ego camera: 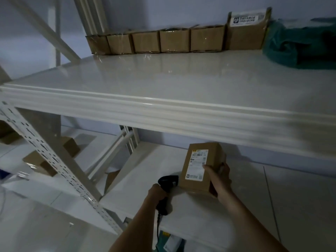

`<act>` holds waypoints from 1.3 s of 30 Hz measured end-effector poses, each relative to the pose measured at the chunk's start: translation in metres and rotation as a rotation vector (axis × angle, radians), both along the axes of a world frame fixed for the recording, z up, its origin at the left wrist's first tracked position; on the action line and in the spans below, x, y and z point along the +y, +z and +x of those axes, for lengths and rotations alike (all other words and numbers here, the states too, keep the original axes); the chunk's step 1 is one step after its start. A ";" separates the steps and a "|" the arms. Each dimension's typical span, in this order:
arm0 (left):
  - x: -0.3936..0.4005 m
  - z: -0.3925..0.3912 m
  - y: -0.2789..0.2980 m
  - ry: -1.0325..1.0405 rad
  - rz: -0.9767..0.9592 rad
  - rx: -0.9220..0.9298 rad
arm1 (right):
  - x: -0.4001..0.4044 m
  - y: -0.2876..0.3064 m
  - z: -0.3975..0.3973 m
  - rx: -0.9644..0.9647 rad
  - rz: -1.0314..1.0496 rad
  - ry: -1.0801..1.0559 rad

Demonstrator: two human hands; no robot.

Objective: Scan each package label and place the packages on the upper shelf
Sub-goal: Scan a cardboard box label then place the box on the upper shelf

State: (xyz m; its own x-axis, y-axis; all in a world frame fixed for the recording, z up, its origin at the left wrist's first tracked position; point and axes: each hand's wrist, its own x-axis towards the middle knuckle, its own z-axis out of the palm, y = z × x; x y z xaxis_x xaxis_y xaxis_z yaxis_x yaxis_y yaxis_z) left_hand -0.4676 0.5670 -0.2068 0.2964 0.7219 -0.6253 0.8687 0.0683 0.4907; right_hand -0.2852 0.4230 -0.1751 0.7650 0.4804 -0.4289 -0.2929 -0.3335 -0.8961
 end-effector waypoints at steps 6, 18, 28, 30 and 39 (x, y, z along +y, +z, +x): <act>0.022 -0.007 -0.004 -0.007 -0.127 -0.167 | 0.014 0.001 -0.009 0.002 -0.057 -0.053; 0.063 -0.052 0.027 0.128 -0.232 -0.630 | 0.023 0.002 -0.084 0.060 -0.042 -0.183; 0.053 -0.055 0.072 -0.066 -0.192 -0.672 | -0.006 0.004 -0.126 -0.007 -0.013 -0.184; 0.048 -0.050 0.084 -0.110 -0.189 -0.678 | -0.010 0.009 -0.126 -0.044 -0.028 -0.192; 0.031 -0.037 0.112 -0.192 0.015 -0.649 | -0.011 0.023 -0.114 -0.180 -0.059 -0.184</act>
